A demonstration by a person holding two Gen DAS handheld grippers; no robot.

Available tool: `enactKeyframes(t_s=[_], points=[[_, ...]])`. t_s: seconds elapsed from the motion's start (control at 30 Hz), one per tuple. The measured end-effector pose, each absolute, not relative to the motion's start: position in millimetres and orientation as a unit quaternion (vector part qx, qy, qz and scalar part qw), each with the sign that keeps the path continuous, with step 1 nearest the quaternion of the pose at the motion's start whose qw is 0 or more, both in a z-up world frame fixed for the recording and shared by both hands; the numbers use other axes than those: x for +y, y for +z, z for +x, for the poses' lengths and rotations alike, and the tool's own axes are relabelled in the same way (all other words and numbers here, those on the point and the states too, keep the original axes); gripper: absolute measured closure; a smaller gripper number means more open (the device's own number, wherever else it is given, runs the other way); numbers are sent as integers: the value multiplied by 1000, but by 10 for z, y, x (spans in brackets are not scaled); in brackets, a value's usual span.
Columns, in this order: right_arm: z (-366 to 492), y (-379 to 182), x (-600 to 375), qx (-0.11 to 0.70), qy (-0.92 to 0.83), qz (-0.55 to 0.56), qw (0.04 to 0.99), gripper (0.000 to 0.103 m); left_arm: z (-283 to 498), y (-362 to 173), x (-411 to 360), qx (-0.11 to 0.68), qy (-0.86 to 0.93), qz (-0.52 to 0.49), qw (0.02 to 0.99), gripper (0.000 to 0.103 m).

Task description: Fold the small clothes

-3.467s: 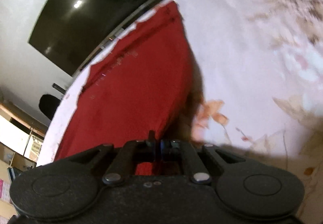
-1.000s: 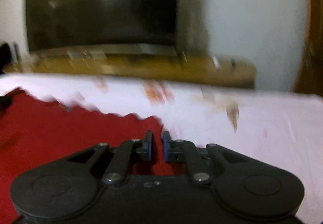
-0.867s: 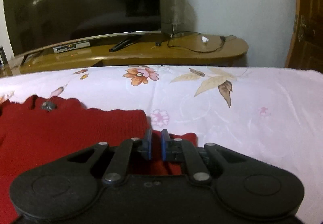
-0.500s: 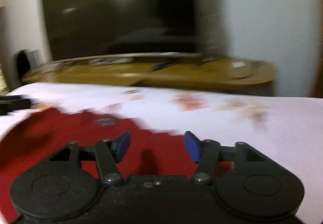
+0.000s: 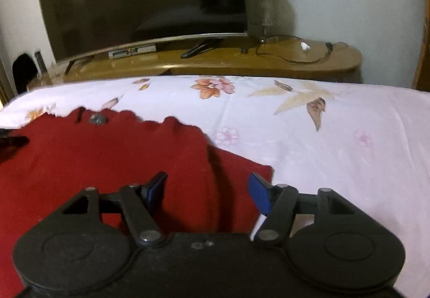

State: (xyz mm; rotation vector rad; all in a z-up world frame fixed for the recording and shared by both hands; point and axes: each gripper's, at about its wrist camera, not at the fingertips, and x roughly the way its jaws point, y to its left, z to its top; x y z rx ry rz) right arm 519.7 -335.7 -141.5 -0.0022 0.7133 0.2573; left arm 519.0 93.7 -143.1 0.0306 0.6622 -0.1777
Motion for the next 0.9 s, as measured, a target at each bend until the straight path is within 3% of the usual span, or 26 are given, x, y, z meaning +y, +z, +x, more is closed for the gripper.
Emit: enactKeyframes(t_s=[0.07, 0.17, 0.33, 0.47, 0.6, 0.77, 0.9], points=[[5196, -1391, -3171, 342, 115, -32, 932, 40, 5169, -1441, 881, 323, -86, 29, 942, 26], [5080, -1260, -3069, 313, 105, -24, 944, 55, 5051, -1285, 918, 297, -75, 23, 952, 26], [4665, -969, -2673, 279, 215, -26, 936, 42, 4753, -955, 486, 263, -159, 27, 951, 26], [4635, -1120, -2143, 306, 265, -56, 913, 43, 4741, -1160, 23, 319, -184, 80, 926, 26], [4647, -1340, -2093, 336, 248, -94, 904, 43, 4659, -1329, 344, 333, -167, 41, 927, 25], [4599, -1319, -2795, 346, 184, -66, 918, 43, 4400, -1336, 803, 326, -146, 33, 933, 25], [4539, -1315, -2830, 346, 175, -73, 919, 44, 4443, -1346, 764, 323, -134, 33, 936, 24]])
